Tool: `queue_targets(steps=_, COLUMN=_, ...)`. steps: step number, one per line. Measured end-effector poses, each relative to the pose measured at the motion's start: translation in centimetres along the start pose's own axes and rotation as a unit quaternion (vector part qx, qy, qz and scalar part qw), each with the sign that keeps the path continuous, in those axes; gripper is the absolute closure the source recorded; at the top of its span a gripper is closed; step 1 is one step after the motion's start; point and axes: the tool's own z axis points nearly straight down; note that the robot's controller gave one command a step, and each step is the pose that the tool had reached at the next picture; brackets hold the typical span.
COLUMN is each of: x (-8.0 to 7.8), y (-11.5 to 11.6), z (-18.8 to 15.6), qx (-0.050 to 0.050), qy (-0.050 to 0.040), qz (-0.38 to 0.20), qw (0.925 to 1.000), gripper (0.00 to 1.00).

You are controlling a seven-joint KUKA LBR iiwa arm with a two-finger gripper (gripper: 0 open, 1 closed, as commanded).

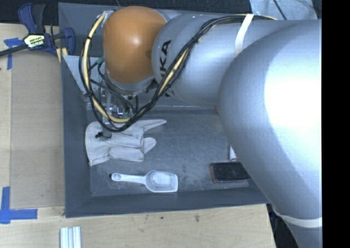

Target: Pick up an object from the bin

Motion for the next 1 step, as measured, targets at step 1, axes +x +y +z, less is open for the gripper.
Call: queue_targets(steps=1, x=-0.15, y=-0.12, z=-0.53, qx=-0.001, qy=-0.0032, qz=0.002, qw=1.0, gripper=0.0)
